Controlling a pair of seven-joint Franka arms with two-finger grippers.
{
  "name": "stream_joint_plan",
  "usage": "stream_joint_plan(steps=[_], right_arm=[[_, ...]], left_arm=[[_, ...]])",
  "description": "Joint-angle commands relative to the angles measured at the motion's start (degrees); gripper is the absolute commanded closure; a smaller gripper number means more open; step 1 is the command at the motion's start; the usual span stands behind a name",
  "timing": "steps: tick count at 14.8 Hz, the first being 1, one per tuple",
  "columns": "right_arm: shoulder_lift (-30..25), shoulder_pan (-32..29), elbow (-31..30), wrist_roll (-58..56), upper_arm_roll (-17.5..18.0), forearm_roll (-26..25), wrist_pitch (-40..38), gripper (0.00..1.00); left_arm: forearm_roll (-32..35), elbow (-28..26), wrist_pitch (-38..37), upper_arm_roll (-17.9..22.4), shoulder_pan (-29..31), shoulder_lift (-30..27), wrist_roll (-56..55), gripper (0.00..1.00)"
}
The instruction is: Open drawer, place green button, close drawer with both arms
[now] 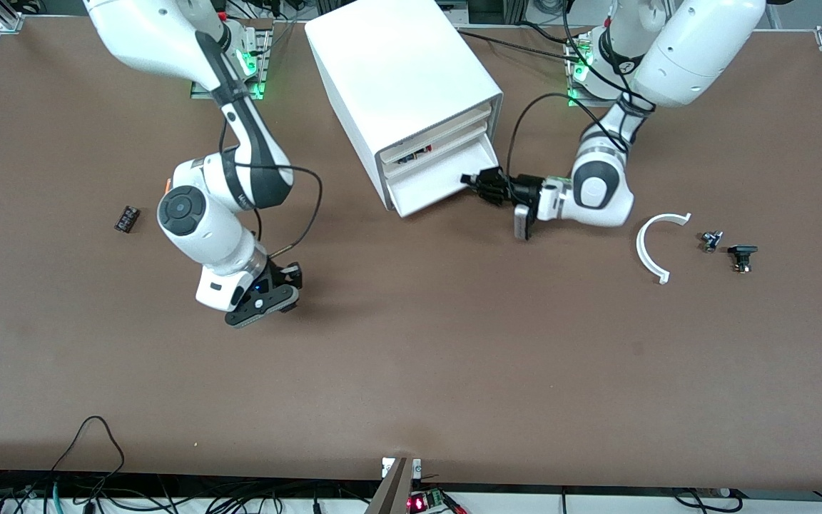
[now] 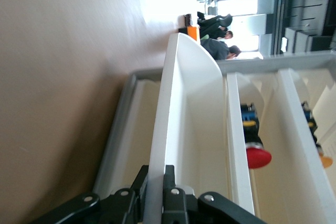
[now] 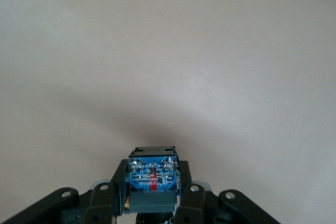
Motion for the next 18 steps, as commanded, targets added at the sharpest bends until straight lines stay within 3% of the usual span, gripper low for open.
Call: stream_joint_plan(steps=[1, 5, 8, 9, 10, 13, 18], right_arm=[[0.1, 1.7, 5.7, 9.8, -0.4, -0.2, -8.9, 1.00], [2.4, 4.6, 15.9, 31.6, -0.3, -6.2, -21.9, 1.00], [3.7, 7.4, 20.4, 46.3, -0.4, -7.4, -26.5, 1.00], [3.9, 8.2, 21.5, 50.7, -0.4, -7.4, -27.7, 1.00], [4.0, 8.9, 22.5, 55.3, -0.4, -7.4, -28.7, 1.00], [4.5, 10.1, 25.6, 68.3, -0.1, -6.8, -30.5, 1.00], [8.2, 15.6, 32.0, 93.1, -0.3, -7.2, -30.7, 1.00]], left_arm=[[4.6, 7.3, 0.1, 3.1, -0.3, 2.3, -6.1, 1.00], [8.8, 13.8, 0.0, 4.4, 1.3, 5.2, -9.0, 1.00], [11.7, 16.3, -0.1, 5.0, 2.3, 6.0, -10.4, 1.00], [12.1, 16.4, 0.0, 4.9, 2.6, 5.9, -10.4, 0.41], [12.3, 16.4, -0.1, 5.0, 3.1, 5.6, -10.4, 0.00], [15.5, 17.4, -0.7, 5.3, 4.5, 3.9, -13.6, 0.00], [32.5, 25.9, -7.3, 5.3, 6.7, 0.4, -32.5, 0.00]])
